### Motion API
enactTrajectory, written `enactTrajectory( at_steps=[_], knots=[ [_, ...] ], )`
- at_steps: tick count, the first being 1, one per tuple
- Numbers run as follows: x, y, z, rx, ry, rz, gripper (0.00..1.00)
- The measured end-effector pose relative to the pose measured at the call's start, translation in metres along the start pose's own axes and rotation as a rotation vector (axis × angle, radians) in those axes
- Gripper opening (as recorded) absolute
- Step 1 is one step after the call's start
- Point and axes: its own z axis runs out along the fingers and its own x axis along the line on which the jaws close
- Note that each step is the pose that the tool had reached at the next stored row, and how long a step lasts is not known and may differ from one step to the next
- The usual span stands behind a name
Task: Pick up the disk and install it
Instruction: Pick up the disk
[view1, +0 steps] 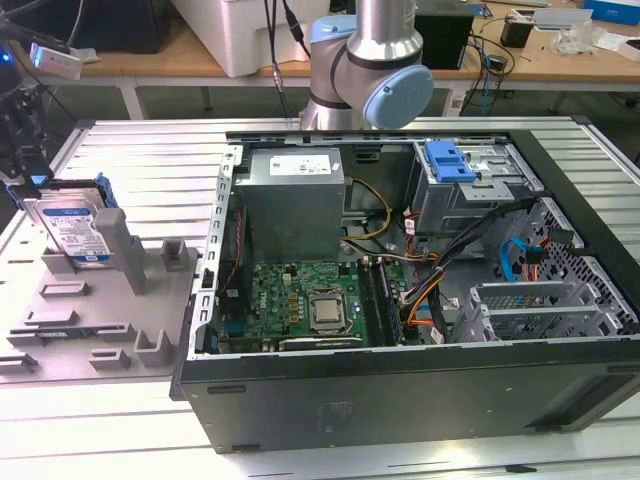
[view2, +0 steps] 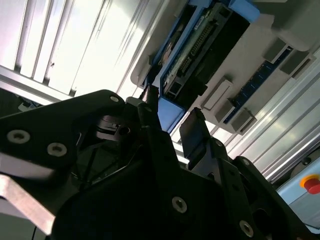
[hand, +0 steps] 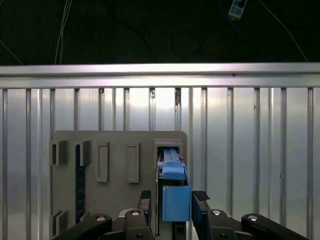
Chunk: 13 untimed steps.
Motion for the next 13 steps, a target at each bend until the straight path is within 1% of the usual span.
enactTrajectory(
  at_steps=[13],
  knots=[
    [-0.0006, 0.0026, 0.0078, 0.0077, -0.0004, 0.0, 0.45]
  ],
)
